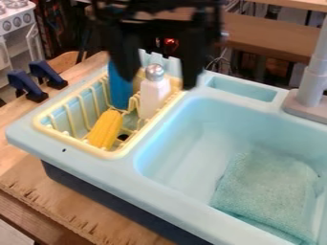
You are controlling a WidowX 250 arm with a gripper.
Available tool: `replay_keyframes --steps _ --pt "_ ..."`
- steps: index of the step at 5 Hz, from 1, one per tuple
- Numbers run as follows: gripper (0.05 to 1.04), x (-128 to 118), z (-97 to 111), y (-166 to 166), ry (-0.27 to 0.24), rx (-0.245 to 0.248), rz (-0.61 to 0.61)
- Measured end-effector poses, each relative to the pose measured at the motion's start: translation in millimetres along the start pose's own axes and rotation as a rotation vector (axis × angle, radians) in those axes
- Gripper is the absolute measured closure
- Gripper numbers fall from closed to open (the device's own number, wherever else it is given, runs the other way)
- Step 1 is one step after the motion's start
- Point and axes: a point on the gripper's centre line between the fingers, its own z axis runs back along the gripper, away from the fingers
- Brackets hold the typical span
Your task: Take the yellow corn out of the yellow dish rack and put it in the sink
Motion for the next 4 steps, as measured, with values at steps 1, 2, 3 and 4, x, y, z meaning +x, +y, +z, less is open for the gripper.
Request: replay_keyframes --steps 1,2,3,4 --pt "0.083 13 -16 29 -0.048 0.019 0.046" --pt "0.083 36 -44 61 0.008 0.005 0.114" --pt "0.083 50 -76 79 0.119 -0.009 0.129" --pt "0.083 58 -92 88 0.177 -0.008 0.148"
